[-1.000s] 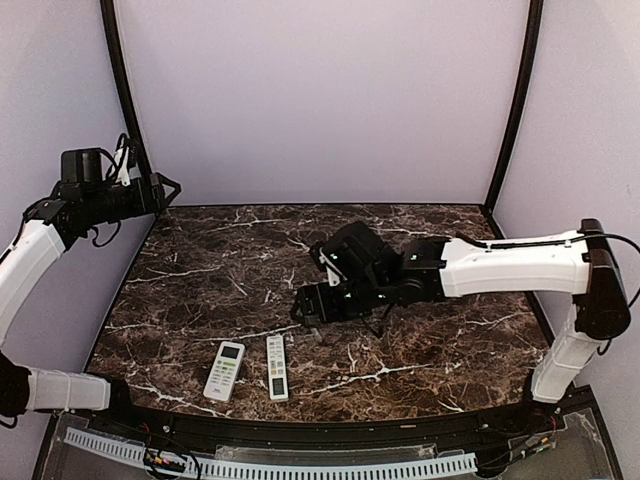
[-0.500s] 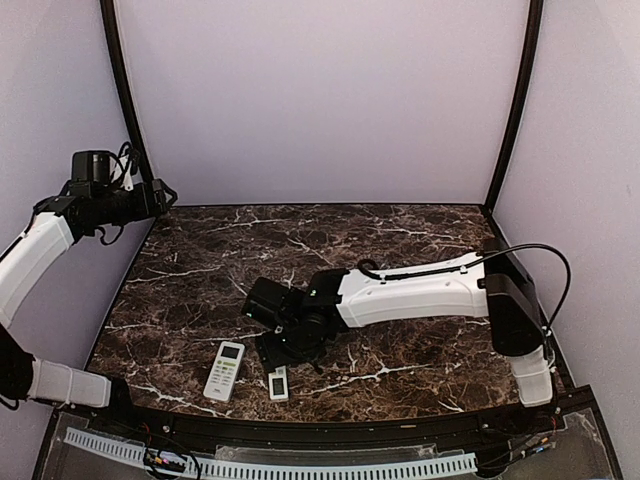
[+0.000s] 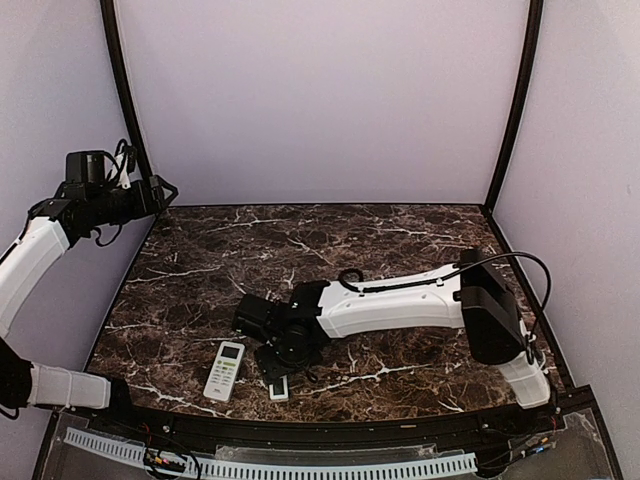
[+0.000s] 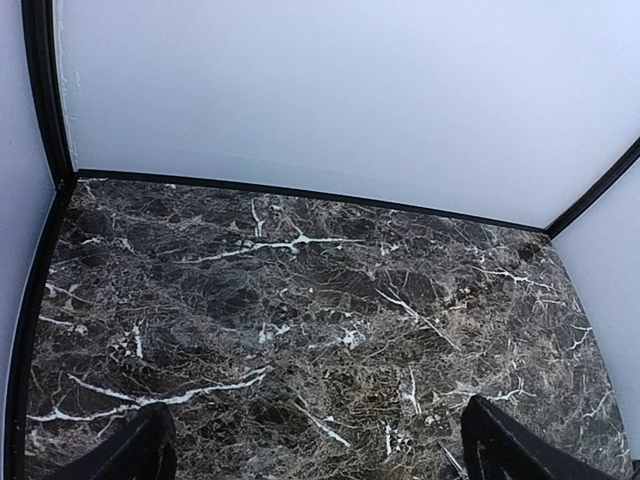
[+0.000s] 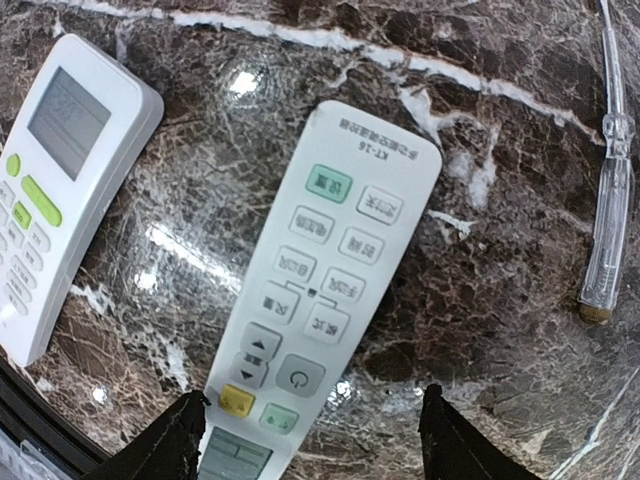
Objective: Unload the batteries from the remote control
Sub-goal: Pick up the remote control from the center of the board.
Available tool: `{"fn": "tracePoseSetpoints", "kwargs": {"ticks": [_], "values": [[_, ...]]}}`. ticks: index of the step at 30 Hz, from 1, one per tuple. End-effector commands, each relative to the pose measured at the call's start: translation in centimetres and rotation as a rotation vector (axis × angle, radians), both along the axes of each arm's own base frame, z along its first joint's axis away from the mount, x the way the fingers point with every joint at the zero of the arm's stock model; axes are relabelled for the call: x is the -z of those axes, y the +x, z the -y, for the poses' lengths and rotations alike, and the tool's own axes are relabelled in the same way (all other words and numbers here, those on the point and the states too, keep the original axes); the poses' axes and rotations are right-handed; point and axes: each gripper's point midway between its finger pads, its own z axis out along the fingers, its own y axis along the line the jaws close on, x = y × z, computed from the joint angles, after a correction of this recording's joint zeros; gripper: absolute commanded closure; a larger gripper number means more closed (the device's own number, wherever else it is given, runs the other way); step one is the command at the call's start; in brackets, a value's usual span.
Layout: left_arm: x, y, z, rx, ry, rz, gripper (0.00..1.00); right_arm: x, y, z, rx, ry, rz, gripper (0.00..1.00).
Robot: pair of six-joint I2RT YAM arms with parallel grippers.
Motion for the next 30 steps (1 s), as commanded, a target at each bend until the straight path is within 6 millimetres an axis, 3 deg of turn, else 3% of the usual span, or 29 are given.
{"fn": "tracePoseSetpoints", "kwargs": {"ticks": [1, 18, 30], "values": [[-0.3, -0.4, 0.8, 0.045, -0.032, 0.02, 0.01, 0.3, 0.4, -0.7, -0.034, -0.025, 0.028, 0.29], [0.3, -0.2, 0.2, 0.011, -0.018, -0.004, 0.01, 1.8, -0.3, -2.4, -0.09, -0.087, 0.039, 0.35], [0.2, -0.2, -0.1, -0.003, -0.008, -0.001, 0.01, 1.7, 1.5, 0.7, 0.018, -0.187, 0.12, 0.44]]}}
